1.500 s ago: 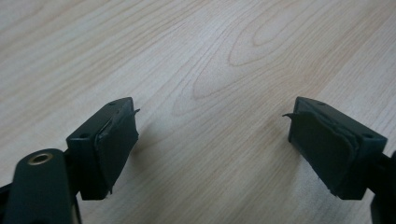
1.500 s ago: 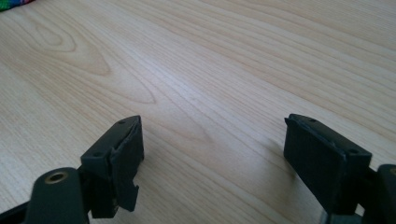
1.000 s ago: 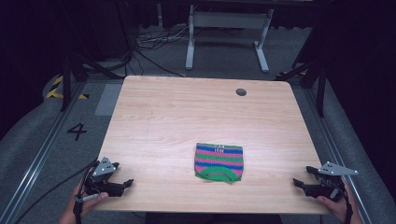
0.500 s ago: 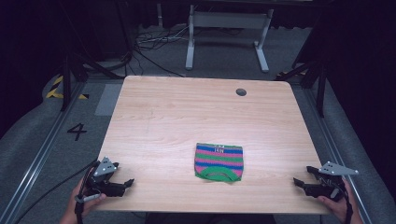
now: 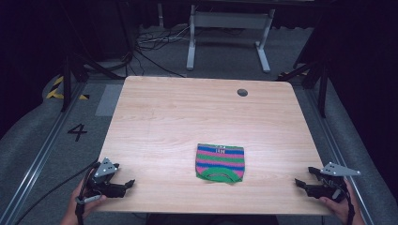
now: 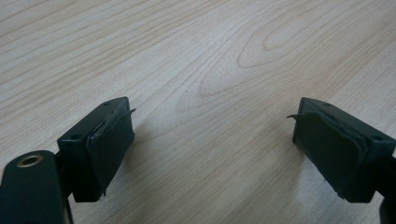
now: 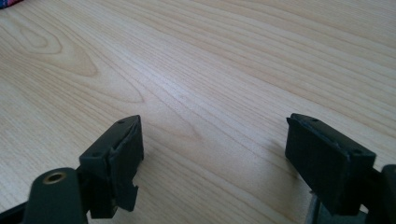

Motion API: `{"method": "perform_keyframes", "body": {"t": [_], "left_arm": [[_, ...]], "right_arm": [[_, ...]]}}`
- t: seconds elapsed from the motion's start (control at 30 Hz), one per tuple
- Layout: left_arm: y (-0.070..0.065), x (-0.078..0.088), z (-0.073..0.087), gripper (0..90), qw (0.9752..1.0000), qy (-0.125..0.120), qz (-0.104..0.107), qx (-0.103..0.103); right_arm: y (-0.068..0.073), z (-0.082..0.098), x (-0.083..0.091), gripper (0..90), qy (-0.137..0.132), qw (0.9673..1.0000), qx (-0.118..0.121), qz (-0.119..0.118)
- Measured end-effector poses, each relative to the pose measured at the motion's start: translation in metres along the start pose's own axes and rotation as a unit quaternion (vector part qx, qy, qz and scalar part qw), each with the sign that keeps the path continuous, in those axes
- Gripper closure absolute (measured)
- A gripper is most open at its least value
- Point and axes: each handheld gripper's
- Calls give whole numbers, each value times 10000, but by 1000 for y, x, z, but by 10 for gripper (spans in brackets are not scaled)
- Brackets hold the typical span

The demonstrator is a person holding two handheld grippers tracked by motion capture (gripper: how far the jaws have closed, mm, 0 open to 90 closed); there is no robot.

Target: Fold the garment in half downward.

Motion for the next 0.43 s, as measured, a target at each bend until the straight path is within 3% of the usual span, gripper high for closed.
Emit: {"method": "perform_keyframes", "body": {"t": [0.43], "left_arm": [[2, -3, -3, 87, 10000, 55, 51, -31]], "right_arm": [[0, 1, 1, 194, 2, 10000, -26, 34]]}}
Point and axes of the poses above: each handheld gripper's, and its own axes: x roughly backward along the jaws, z roughly out of its underside, y roughly to its left, and after that the axes turned 8 degrees about y, right-handed
